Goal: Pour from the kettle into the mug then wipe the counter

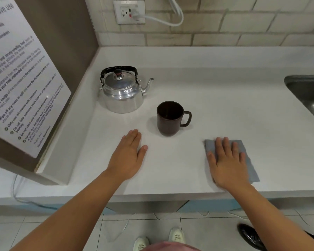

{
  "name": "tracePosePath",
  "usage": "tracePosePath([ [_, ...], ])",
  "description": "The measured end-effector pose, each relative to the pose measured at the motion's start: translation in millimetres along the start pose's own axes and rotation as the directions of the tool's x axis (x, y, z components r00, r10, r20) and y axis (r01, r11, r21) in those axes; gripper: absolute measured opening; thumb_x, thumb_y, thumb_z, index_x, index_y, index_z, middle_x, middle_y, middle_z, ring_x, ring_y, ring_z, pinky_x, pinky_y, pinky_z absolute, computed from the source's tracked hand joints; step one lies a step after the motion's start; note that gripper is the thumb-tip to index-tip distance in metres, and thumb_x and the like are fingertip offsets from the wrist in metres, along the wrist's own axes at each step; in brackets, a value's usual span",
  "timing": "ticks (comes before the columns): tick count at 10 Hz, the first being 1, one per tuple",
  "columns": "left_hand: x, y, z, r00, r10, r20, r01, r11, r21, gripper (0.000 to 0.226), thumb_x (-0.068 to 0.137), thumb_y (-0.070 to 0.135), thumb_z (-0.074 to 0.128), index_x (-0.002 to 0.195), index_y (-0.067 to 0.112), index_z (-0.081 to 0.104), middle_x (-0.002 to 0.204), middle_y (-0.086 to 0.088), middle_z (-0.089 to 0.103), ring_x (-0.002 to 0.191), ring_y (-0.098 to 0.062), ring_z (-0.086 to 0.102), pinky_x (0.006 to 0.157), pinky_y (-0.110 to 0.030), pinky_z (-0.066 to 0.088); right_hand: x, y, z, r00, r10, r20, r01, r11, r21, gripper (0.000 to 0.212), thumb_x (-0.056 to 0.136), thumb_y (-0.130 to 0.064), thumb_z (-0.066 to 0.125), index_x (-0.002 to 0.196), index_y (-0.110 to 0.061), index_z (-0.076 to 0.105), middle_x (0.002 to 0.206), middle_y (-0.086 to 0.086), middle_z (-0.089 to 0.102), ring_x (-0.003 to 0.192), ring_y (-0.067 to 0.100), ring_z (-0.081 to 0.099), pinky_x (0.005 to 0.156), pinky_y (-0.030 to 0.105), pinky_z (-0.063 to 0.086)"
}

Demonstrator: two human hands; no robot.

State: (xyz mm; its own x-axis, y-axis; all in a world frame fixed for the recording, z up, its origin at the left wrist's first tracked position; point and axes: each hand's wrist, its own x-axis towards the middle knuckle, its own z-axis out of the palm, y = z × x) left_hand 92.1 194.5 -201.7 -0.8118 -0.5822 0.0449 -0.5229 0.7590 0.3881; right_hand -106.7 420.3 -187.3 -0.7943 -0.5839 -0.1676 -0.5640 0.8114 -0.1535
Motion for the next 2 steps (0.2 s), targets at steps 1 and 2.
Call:
tracePosePath([
  [1,18,1,-26,0.989,-0.073,0.129,0.074,0.997,-0.002,0.060,0.098,0.049,0.029,0.148,0.015,0.028,0.158,-0.002,0.022,0.145,-0.016,0.018,0.115,-0.025,0.011,22,-6,-42,0.987,0.037,0.156,-0.028,0.998,-0.061,0.061,0.093,-0.054,0.024,0.142,-0.018,0.034,0.152,0.006,0.035,0.137,0.032,0.033,0.105,0.046,0.034],
  [2,48,11,-75,0.893,-0.108,0.437,0.088,0.994,0.066,0.057,0.097,0.053,0.032,0.135,0.014,0.049,0.143,-0.006,0.047,0.130,-0.022,0.042,0.106,-0.032,0.032,54,-20,-103,0.957,0.010,0.290,0.016,0.996,-0.086,0.058,0.090,-0.060,0.030,0.114,-0.015,0.057,0.128,0.005,0.058,0.115,0.028,0.054,0.088,0.038,0.043],
])
